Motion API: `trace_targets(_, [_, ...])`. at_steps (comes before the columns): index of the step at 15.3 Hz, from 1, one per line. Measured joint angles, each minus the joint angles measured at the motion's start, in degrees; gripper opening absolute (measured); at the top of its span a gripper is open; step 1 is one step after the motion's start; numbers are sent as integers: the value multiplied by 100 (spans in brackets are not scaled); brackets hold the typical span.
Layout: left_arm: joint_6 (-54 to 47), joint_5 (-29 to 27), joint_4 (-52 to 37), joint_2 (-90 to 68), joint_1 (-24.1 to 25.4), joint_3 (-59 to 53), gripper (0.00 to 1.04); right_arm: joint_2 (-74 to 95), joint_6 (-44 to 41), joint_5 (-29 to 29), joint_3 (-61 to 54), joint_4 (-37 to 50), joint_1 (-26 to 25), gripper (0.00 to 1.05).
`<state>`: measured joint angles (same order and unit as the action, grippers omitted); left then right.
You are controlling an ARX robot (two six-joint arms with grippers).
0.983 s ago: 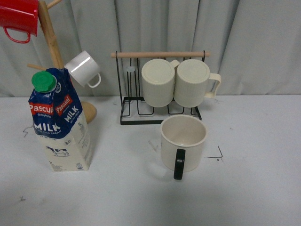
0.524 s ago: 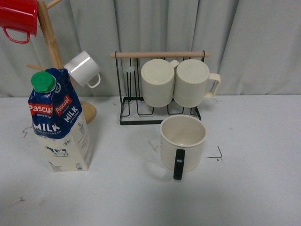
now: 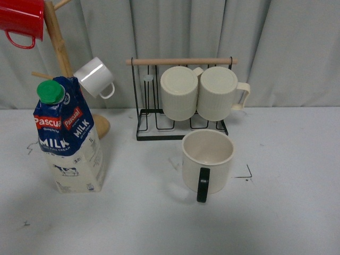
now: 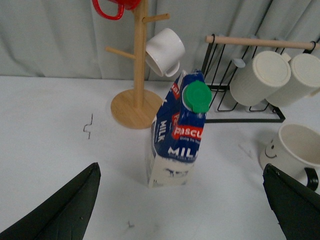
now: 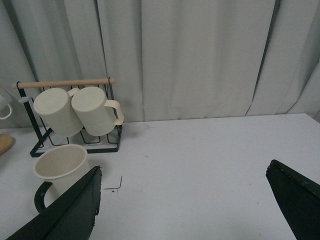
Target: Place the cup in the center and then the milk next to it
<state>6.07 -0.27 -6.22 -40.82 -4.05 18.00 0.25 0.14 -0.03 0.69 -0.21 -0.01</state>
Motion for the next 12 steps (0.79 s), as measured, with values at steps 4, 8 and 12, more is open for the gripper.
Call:
trace_targets(4, [-55, 398, -1963, -2549, -160, 1023, 98, 0, 0, 0, 0, 2, 0, 98])
trace_targets(8, [-570, 341, -2479, -4363, -529, 1816, 98, 0, 0, 0, 0, 0, 0, 98])
trace_targets(12, [-841, -33, -2581, -4894, -474, 2048, 98, 0, 0, 0, 0, 2, 0, 98])
